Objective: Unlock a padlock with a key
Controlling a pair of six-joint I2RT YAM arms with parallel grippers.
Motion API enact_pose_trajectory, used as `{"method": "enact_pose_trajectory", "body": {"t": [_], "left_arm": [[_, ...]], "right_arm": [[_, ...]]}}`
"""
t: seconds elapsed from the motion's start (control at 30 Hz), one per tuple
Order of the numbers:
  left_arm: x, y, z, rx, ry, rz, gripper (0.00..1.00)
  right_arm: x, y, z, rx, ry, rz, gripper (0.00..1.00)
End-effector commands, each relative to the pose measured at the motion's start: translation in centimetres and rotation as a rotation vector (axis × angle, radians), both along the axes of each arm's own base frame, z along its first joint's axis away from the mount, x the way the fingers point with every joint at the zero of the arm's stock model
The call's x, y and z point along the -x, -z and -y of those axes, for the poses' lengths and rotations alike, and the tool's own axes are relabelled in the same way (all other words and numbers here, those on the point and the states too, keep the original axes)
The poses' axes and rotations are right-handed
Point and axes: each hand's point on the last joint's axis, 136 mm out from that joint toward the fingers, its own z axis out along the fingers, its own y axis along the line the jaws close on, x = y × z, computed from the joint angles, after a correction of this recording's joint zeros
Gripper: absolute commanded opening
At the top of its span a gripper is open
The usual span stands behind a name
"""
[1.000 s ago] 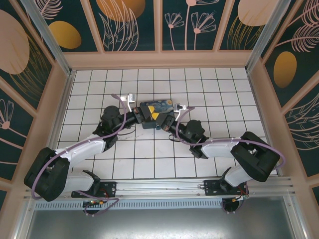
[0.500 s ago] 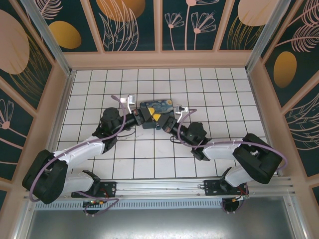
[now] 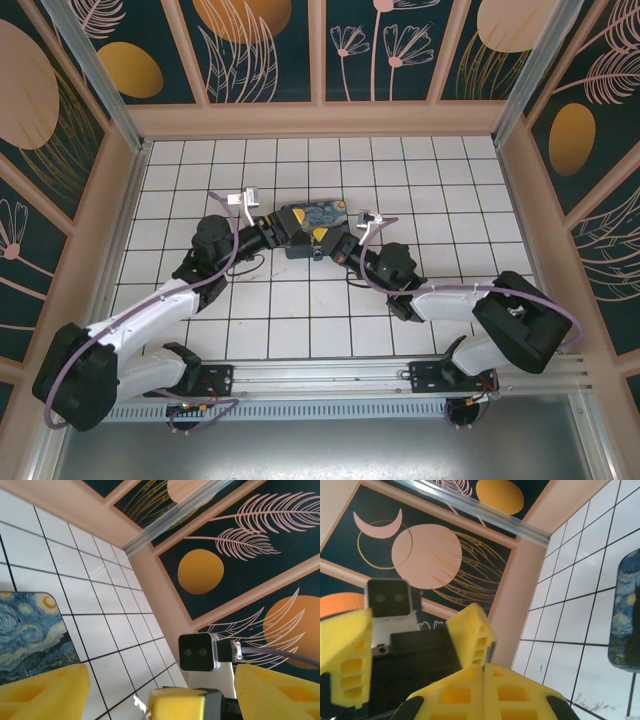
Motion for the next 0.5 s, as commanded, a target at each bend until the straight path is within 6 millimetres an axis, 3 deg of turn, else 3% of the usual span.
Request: {"method": "enact_pose_trajectory", "body": {"t": [0.0, 0.2, 0.47], "left_arm": [[0.3, 0.5, -0.8, -0.058, -0.026, 0.005, 0.82], [1.8, 5.0, -1.5, -0.212, 0.005, -0.049, 0.88], [3.4, 10.4, -2.0, -0.267, 0.032, -0.126, 0.88]], "right_arm": [[-0.7, -0.7, 1.0, 0.025, 0.024, 0.021, 0.00], [-3.9, -0.7, 1.5, 0.145, 0.031, 0.003, 0.00], [-8.7, 1.7, 0.7, 0.250, -0.028, -0.062, 0.00]]}}
